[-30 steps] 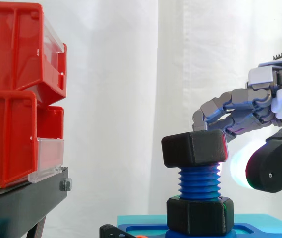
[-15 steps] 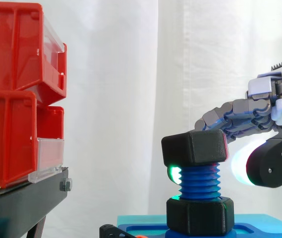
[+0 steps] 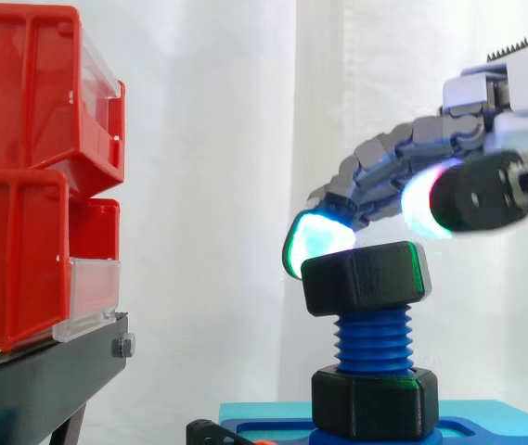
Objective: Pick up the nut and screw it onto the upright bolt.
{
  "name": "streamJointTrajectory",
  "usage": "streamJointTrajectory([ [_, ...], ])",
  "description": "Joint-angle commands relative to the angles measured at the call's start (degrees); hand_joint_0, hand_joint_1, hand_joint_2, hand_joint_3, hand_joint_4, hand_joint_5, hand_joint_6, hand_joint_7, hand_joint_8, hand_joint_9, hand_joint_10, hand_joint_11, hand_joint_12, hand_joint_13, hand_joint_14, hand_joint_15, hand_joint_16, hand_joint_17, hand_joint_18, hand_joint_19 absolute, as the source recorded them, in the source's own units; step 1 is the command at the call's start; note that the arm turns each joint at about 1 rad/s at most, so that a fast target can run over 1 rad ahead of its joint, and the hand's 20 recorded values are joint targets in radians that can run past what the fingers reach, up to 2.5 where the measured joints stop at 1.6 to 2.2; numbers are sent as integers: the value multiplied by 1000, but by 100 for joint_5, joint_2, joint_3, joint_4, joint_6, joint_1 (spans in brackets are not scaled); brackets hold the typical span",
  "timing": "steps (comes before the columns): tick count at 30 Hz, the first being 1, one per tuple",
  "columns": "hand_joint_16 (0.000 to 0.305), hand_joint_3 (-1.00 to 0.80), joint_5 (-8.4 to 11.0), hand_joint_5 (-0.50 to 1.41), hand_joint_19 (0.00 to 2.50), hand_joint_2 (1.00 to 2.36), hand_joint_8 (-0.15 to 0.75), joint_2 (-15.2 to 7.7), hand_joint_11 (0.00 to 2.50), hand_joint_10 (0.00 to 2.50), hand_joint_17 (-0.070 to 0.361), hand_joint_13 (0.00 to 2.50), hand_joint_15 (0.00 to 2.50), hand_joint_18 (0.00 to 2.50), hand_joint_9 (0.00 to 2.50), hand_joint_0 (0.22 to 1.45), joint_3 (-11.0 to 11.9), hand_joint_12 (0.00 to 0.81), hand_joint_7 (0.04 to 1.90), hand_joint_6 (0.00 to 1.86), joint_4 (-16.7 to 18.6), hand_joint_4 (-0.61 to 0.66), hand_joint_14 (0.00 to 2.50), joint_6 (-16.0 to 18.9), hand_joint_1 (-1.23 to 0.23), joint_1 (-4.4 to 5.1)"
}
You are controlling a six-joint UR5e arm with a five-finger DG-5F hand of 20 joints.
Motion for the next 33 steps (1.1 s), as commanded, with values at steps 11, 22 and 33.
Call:
streamJointTrajectory([
  [11, 61, -500, -38, -271, 0, 1000, 281, 0, 0, 0, 137, 0, 0, 0, 42, 390, 150, 425, 643, 501, -16, 201, 0, 8, -258, 15],
  [22, 55, -500, -135, -248, 0, 1000, 242, -9, 0, 0, 124, 0, 0, 0, 36, 447, 141, 391, 615, 501, 257, 148, 0, 8, 125, 85],
  [33, 53, -500, -170, -237, 0, 1000, 241, -176, 0, 0, 119, 0, 0, 0, 50, 460, 141, 381, 667, 502, 635, 161, 0, 149, 128, 120],
])
